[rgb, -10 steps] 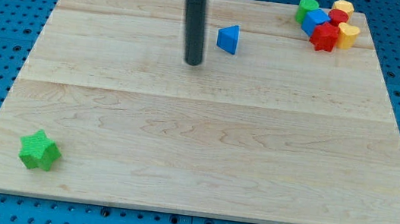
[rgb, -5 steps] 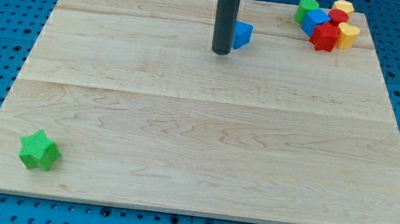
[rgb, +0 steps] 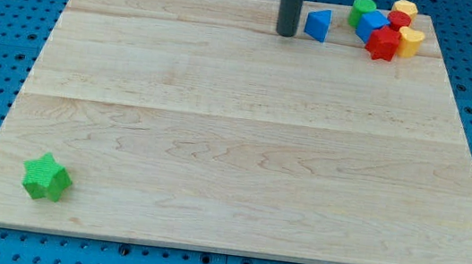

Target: Move the triangle into the cube

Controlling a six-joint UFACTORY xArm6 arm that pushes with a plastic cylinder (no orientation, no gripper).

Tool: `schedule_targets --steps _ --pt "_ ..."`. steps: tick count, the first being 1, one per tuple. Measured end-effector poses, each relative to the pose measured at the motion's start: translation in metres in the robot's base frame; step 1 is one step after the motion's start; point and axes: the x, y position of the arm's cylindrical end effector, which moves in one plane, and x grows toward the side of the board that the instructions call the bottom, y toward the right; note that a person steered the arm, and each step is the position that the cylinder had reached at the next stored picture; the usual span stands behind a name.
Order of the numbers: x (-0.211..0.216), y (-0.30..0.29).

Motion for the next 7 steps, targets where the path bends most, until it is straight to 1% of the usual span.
schedule_targets --steps 1,2,3,4,5,6,7 --pt "0.0 0.034" --pt "-0.001 0.038" --pt "-0.014 0.052" --pt "-0.016 0.056" --pt "-0.016 0.018" --pt "-0.04 0.006" --pt "-0.05 0.03"
